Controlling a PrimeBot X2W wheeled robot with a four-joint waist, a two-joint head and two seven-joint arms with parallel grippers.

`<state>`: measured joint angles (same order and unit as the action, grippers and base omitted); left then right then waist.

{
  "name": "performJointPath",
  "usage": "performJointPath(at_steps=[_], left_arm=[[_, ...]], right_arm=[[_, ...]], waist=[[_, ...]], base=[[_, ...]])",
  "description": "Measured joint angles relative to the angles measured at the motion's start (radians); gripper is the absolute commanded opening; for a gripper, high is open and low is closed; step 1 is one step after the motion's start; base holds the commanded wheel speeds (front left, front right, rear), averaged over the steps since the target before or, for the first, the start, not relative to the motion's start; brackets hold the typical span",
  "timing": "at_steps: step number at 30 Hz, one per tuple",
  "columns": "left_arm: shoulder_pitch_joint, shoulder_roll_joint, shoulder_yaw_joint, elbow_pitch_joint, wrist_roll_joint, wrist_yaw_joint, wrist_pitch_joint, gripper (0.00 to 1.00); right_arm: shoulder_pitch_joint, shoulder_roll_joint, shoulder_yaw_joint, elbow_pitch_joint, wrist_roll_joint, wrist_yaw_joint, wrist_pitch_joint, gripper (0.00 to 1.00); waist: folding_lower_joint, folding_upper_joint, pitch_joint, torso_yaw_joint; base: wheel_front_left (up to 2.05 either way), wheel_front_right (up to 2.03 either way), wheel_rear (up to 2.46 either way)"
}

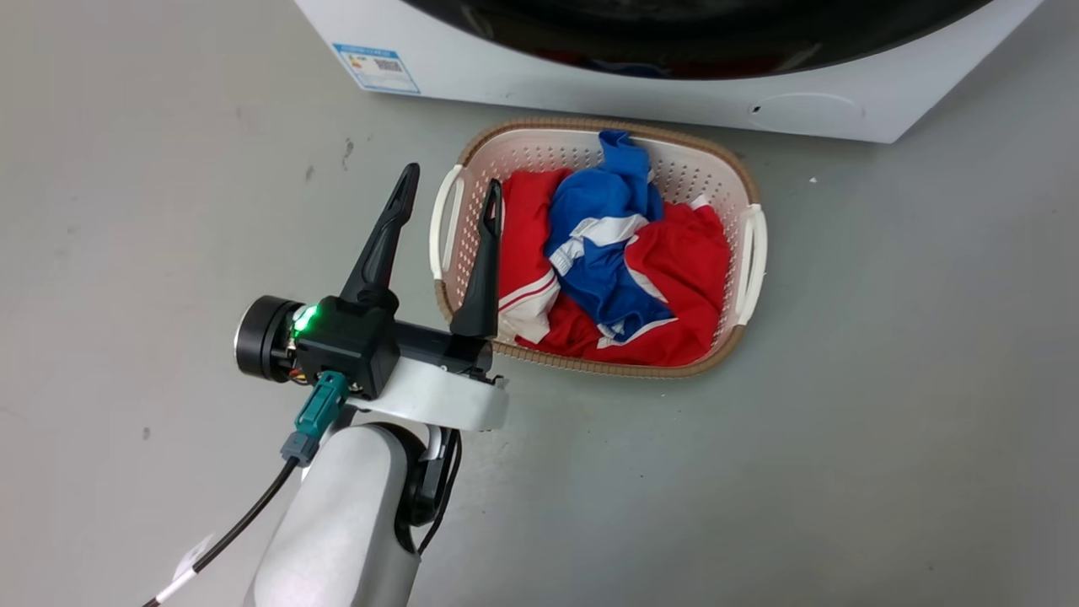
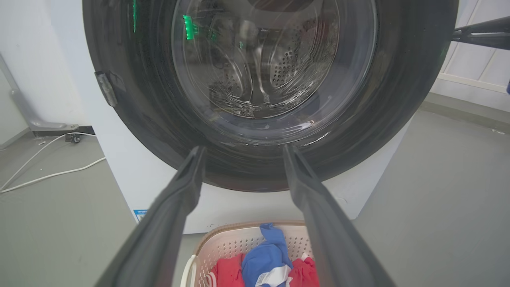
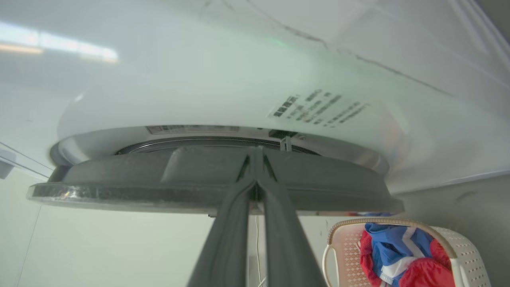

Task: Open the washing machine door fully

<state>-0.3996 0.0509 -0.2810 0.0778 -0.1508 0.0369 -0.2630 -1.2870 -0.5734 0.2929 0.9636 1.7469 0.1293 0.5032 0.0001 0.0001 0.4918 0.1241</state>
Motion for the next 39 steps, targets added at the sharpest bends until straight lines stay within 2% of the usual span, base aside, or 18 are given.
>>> performJointPath(at_steps=[10, 19, 30, 39], left_arm=[[-0.017, 0.0, -0.033, -0.006, -0.014, 0.025, 0.0, 1.0], [-0.032, 0.0, -0.043, -0.006, -0.013, 0.031, 0.0, 1.0], [-0.034, 0.0, -0.044, 0.007, -0.012, 0.033, 0.0, 1.0], [-0.022, 0.0, -0.043, 0.029, -0.02, 0.027, 0.0, 1.0]], right_arm=[[-0.072, 0.012, 0.056, 0.035, -0.041, 0.0, -0.008, 0.0], [-0.109, 0.016, 0.083, 0.053, -0.035, 0.0, 0.073, 0.0], [-0.072, 0.006, 0.116, 0.03, 0.002, 0.0, 0.223, 0.0], [0.036, 0.014, 0.183, -0.038, 0.04, 0.0, 0.406, 0.0]], waist=[[0.0, 0.0, 0.037, 0.03], [-0.0001, 0.0, 0.055, 0.027], [-0.0001, 0.0, 0.036, 0.017], [-0.0001, 0.0, -0.025, 0.014]], base=[[0.0, 0.0, 0.0], [0.0, 0.0, 0.0], [0.0, 0.0, 0.0], [0.0, 0.0, 0.0]])
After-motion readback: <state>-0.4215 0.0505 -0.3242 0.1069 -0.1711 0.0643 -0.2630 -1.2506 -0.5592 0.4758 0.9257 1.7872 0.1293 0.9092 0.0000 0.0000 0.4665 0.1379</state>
